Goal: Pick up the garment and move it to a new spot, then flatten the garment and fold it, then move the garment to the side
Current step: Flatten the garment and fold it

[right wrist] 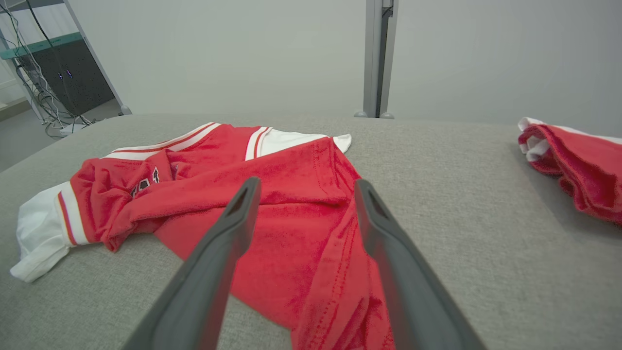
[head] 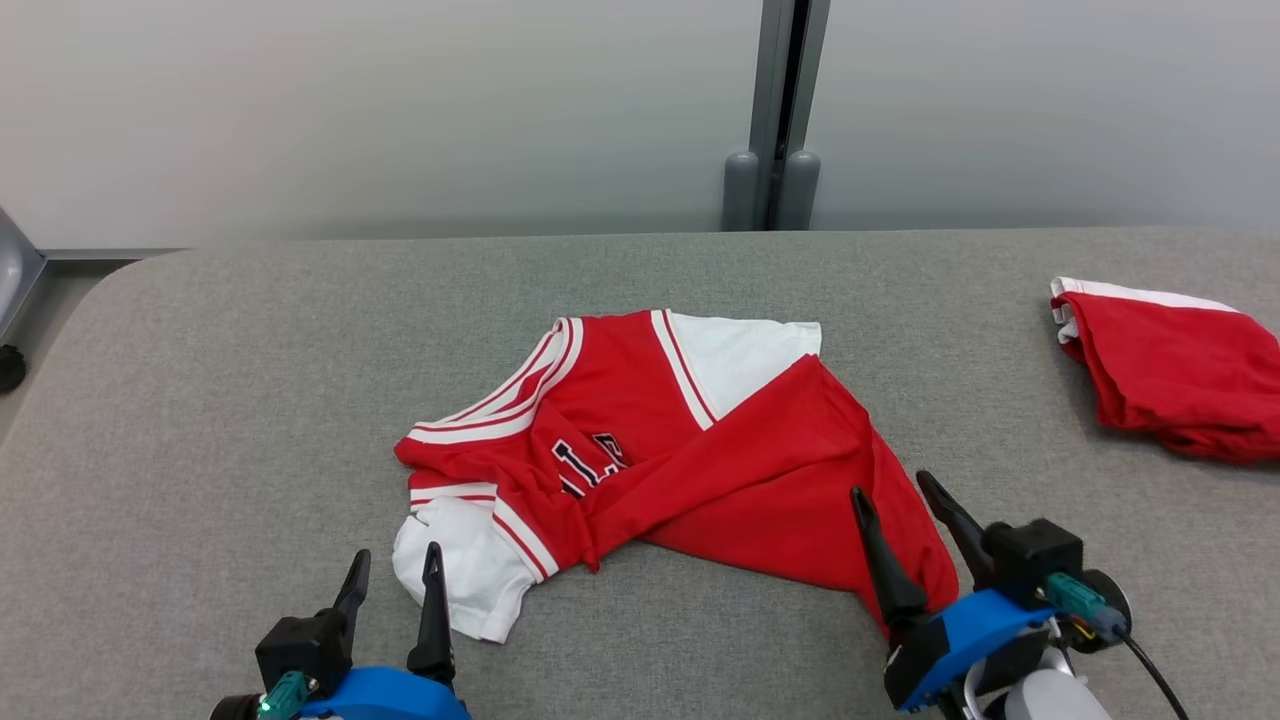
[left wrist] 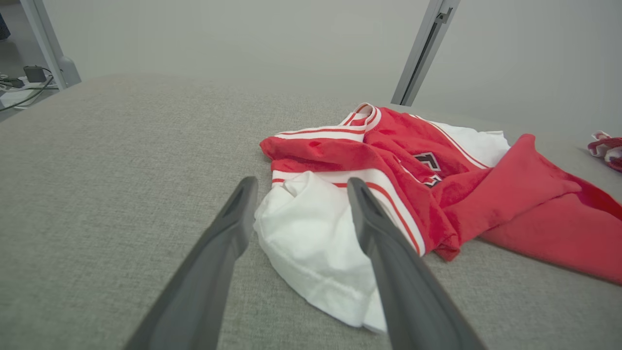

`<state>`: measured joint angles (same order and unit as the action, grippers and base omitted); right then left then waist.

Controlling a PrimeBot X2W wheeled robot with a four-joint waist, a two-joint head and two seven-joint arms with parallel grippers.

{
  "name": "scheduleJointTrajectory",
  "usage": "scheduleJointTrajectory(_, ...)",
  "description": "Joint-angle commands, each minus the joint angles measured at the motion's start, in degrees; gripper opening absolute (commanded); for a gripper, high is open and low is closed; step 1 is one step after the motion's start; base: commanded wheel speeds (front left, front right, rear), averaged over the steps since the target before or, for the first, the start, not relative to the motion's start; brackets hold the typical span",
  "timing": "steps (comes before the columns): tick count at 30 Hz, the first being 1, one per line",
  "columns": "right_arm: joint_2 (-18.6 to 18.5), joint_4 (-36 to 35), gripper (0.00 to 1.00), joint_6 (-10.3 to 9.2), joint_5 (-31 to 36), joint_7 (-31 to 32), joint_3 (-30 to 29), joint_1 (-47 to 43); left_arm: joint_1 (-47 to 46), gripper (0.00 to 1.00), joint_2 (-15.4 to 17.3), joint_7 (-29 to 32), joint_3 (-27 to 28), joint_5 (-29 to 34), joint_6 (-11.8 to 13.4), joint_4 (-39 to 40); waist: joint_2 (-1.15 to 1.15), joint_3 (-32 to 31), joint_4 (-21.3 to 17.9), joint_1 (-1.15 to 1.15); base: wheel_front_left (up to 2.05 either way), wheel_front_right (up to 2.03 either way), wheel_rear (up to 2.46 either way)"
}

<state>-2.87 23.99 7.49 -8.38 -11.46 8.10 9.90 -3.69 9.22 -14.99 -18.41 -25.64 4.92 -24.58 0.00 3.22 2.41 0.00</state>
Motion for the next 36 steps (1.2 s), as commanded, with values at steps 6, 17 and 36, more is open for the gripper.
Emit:
scheduleJointTrajectory(6,-0.07,5.97,1.0,0.0,-3.26,6.3,2.13,7.49,-1.79,1.0,-0.44,-0.27,0.25,0.85,-0.45,0.42,0.0,2.06,1.63,0.0,0.0,0.0,0.0)
scheduleJointTrajectory(17,-0.06,21.3,1.0,0.0,-2.48,15.7,-3.64,18.13,-2.85,1.0,-1.51,-0.26,1.49,1.61,-0.7,0.18,0.0,4.76,5.09,0.0,0.0,0.0,0.0)
scheduleJointTrajectory(36,-0.08,30.86,1.0,0.0,-16.01,11.7,-3.76,26.49,-3.54,1.0,-2.92,-0.26,3.33,4.16,-1.91,0.27,0.0,6.55,6.58,0.0,0.0,0.0,0.0)
